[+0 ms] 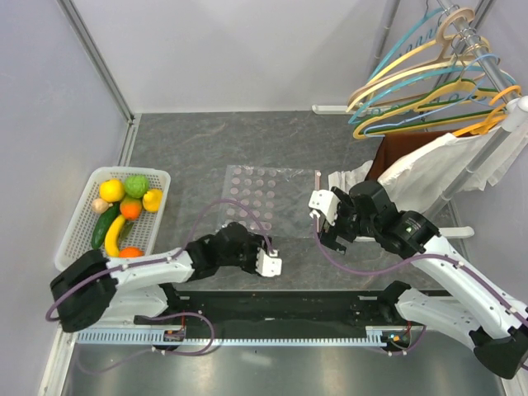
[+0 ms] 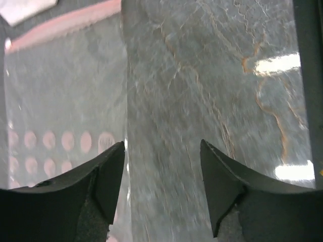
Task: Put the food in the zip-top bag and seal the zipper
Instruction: Pick up the zipper food storage bag at the center of the board.
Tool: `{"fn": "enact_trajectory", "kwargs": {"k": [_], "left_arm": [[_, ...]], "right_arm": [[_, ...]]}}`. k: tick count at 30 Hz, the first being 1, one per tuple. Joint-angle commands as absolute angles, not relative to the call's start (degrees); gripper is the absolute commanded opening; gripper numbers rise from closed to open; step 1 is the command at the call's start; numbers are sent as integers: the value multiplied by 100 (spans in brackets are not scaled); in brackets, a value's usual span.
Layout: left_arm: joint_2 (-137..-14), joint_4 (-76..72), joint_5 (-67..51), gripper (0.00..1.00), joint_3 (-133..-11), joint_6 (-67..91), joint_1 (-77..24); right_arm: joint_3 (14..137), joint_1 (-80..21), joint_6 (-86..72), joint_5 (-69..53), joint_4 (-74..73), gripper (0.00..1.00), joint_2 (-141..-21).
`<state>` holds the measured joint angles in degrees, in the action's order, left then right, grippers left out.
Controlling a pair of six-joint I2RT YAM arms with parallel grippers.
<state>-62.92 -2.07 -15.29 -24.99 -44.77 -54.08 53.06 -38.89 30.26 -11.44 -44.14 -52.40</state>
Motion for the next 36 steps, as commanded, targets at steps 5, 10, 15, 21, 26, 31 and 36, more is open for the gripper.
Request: {"fn": "enact_trajectory", "kwargs": {"k": [5,10,15,21,26,31,36], "left_arm": [[-8223,-3881,421,61,-2119,-5729,-5985],[-9034,-5130,668,57,-1864,-6397,-5985],[-9921,-5905,966,53,-1889,-7039,-5977],[-10425,-6662,1327,2,-1855,-7190,-5977],[-8157,-4788,1099,2,-1879,-6131,-5942],[-5821,-391,-411,2,-3048,-4370,-5537],[-4660,1396,-1299,2,-3831,-3640,-5205]], "right_arm": [[5317,-3920,2839,-1002,-4236,98,-5054],[5247,-3920,2804,-1020,-4271,98,-4984],[5194,-3920,2778,-932,-4131,98,-4957],[5186,-3911,2742,-1055,-3999,98,-4931],[4984,-3911,2786,-1072,-3544,98,-4588],[4878,-3911,3049,-1555,-3226,98,-4342],[4948,-3920,3445,-1802,-3041,98,-4421]]}}
